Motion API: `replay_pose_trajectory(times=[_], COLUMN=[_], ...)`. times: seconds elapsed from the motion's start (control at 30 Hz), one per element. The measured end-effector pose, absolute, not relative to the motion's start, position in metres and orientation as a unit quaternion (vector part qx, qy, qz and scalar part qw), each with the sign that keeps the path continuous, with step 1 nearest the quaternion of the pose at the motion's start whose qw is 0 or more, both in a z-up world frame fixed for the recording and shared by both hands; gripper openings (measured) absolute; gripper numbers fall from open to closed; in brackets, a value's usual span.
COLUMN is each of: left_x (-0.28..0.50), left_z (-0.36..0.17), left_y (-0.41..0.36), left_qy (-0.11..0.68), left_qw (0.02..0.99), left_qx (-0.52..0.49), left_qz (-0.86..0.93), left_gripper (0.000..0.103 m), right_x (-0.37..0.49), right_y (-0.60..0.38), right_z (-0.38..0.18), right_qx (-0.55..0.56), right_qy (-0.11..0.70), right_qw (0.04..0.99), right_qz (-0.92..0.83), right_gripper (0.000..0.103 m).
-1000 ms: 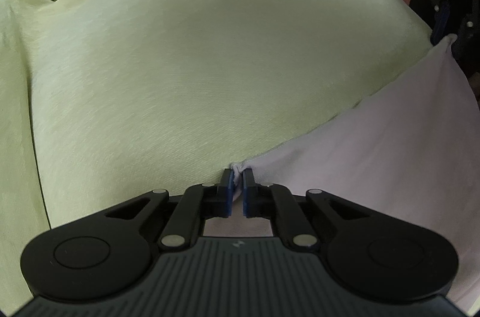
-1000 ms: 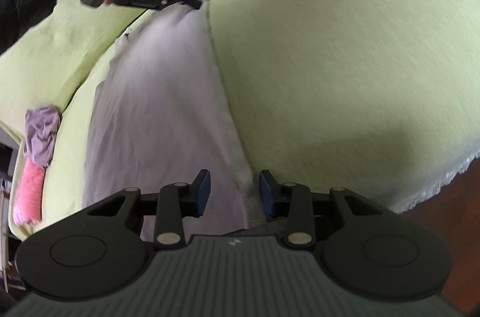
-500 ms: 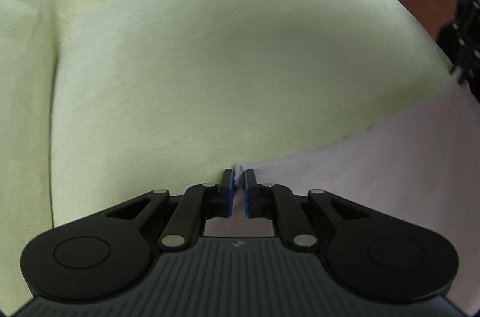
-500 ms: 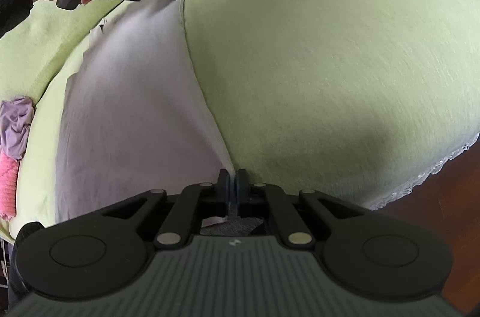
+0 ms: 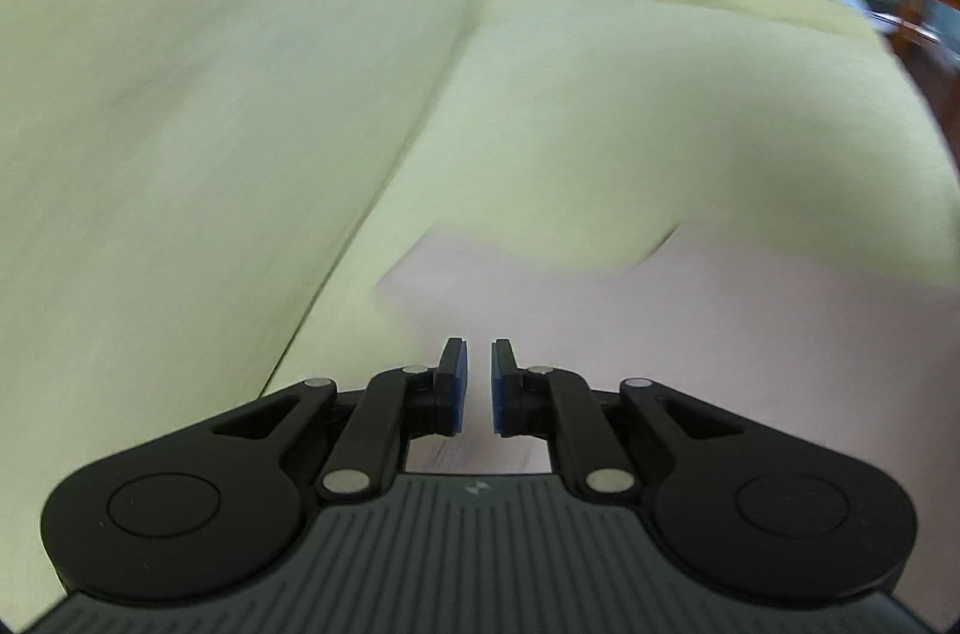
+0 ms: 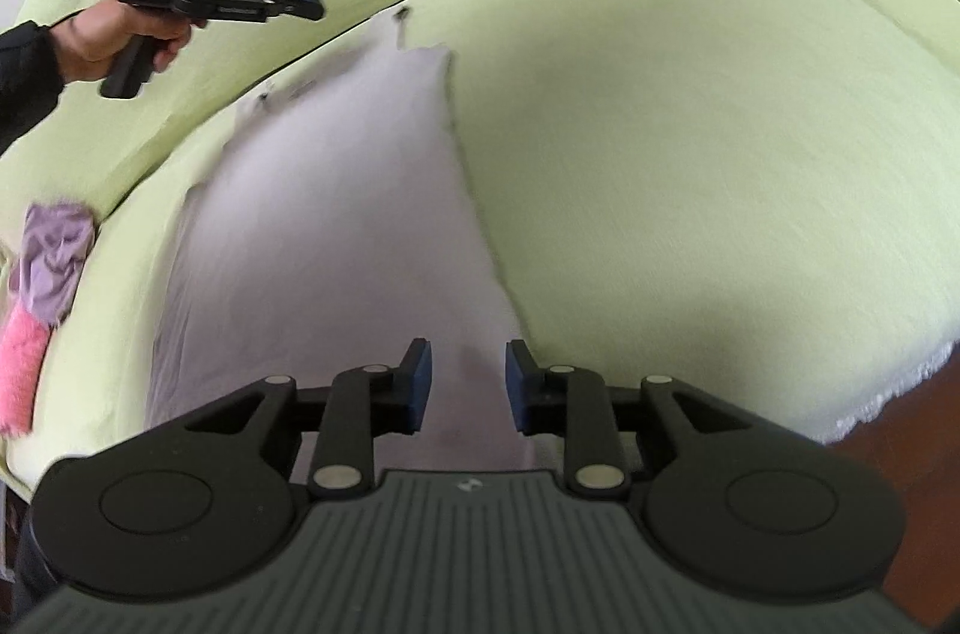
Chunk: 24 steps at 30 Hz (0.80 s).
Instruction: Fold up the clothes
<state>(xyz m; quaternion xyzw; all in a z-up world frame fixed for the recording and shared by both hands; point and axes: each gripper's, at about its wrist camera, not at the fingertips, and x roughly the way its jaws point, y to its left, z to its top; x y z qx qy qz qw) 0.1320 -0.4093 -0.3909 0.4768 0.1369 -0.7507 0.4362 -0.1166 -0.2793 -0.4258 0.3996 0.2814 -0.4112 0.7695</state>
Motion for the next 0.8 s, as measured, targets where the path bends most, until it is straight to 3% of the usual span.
replay_pose_trajectory(times=[0.07, 0.4, 0.8], left_x=[0.157, 0.193, 0.213], left_z=[-0.397, -0.439, -0.473], left_y=[-0.400, -0.388, -0.385], left_qy=[0.162, 0.189, 0.213], left_qw=[0.463, 0.482, 0.461], left_qx=[0.467, 0.424, 0.371], left_qz=[-0.735, -0.743, -0.777], left_gripper=[0.018, 0.022, 0.023], right_x=[-0.107, -0.076, 0.007], right_y=[-0.283, -0.436, -0.633], right_z=[-0.425, -0.412, -0.458], right_qx=[0.388, 0.309, 0.339], right_qy=[0.285, 0.283, 0.276], right_qw=[0.779, 0.840, 0.849], right_qz=[-0.403, -0.344, -0.296], right_gripper=[0.023, 0.023, 0.024])
